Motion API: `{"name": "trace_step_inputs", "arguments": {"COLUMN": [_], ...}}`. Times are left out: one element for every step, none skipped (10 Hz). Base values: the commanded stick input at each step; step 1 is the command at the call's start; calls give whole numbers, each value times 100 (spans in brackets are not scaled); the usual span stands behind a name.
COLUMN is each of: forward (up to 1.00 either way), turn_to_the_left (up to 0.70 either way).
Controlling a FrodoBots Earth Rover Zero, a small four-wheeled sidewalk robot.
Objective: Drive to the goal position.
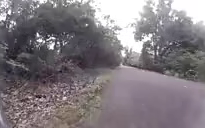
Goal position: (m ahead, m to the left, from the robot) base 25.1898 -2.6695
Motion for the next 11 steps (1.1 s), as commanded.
{"name": "trace_step_inputs", "arguments": {"forward": [70, 70, 70, 70, 70, 70, 70, 70, 70, 70, 70], "turn_to_the_left": [-6, 0, 0, 0, 0, 0, 0, 0, 0, 0, 0]}}
